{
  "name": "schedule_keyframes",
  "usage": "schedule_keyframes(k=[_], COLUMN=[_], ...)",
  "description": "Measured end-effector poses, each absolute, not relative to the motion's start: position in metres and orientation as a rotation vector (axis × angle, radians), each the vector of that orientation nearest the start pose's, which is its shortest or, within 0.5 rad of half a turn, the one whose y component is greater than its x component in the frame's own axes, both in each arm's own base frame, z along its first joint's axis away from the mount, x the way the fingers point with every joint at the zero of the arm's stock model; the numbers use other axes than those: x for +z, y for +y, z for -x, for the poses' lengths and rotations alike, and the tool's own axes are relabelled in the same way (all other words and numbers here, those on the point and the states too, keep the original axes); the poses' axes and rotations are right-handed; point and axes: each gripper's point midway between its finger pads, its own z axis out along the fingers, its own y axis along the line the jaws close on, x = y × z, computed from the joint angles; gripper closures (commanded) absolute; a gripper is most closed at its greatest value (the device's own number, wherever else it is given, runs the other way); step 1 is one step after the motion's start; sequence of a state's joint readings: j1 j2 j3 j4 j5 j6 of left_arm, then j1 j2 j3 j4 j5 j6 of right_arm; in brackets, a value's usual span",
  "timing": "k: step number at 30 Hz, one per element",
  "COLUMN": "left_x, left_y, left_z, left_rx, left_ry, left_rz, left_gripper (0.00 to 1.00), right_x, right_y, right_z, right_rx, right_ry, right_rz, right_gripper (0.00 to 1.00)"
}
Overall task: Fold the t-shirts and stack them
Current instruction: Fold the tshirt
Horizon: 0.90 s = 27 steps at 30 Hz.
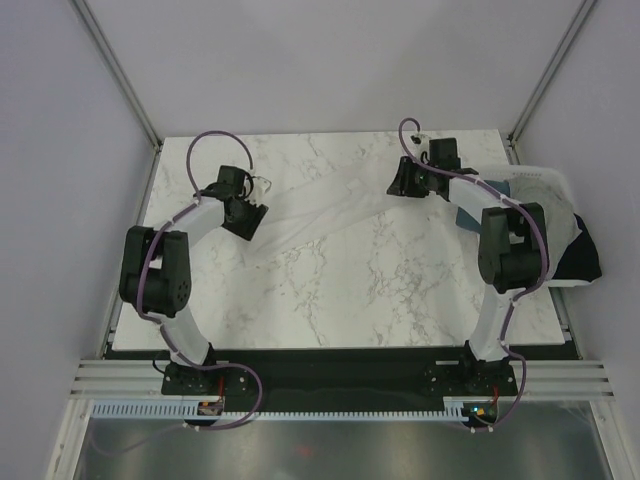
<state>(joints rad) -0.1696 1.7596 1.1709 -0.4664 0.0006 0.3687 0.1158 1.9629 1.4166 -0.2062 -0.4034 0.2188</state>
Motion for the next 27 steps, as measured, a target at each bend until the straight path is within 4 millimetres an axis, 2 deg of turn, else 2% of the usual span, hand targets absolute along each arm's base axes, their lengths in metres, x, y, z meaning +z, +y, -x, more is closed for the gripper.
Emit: schedule_keyframes(k=[4,8,13,16,27], left_x=[0.029,0.025,0.025,0.025,0.023], left_y=[-0.048,-0.047,-0.055,-0.065,-0.123], left_z=[-0.389,-0.389,-0.385,-0.373,-0.321], left_rx=[0.091,0.1,0.139,0.172,0.192], left_ry=[2.586,2.595,2.574,2.553,2.458], left_rz=[-0.726,-0.733,-0.766,-0.817,-1.1], left_gripper=[0.35,0.36,0.36,0.36,0.36], right_x=[0.059,0.028,0.027,0.027,0.03], right_y=[0.135,0.136,0.142,0.145,0.157], right_z=[-0.487,-0.489,-0.514,-0.529,-0.578], right_rx=[0.65,0.652,0.68,0.689,0.741], right_ry=[2.408,2.473,2.445,2.425,2.359], right_rz=[0.053,0.031,0.033,0.031,0.02], right_gripper=[0.54,0.54,0.54,0.54,0.54])
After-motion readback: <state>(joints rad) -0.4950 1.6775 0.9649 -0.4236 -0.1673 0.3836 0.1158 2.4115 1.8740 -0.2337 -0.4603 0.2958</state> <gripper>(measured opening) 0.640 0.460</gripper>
